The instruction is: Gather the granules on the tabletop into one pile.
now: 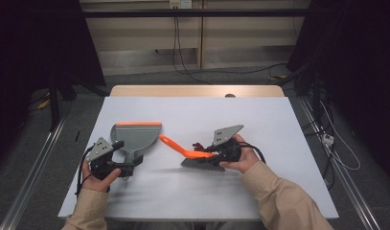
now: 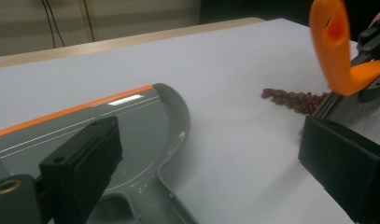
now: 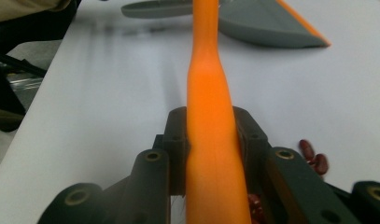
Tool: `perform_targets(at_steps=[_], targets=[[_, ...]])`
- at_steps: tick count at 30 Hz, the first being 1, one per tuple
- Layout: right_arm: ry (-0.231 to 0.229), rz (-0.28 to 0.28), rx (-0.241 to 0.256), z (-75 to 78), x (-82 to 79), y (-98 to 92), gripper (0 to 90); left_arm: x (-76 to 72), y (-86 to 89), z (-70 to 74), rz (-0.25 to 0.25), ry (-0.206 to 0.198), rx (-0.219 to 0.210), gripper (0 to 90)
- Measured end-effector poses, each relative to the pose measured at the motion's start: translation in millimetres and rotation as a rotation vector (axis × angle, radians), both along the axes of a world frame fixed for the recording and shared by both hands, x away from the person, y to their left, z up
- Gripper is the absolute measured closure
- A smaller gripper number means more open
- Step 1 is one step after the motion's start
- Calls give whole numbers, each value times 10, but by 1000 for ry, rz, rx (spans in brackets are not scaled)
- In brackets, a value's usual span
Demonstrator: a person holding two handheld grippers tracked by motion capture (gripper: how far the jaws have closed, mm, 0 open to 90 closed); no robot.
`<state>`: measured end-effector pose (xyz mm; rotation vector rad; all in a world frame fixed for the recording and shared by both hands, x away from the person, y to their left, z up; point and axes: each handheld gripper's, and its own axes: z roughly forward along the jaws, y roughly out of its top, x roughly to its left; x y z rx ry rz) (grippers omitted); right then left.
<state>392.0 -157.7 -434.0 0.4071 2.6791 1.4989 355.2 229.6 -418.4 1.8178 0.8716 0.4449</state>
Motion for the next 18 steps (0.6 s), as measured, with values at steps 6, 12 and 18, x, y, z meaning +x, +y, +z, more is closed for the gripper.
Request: perform_targets(at_steps=[6, 12, 18], targets=[[-3, -37, 23, -49, 117, -38, 710, 9, 11, -2, 4, -2, -4, 59], [-12, -50, 27, -45, 206, -42, 710, 11, 8, -8, 4, 2, -2, 59], [-6, -58, 60, -14, 247, -56, 710, 13, 11, -10, 4, 3, -1, 59]])
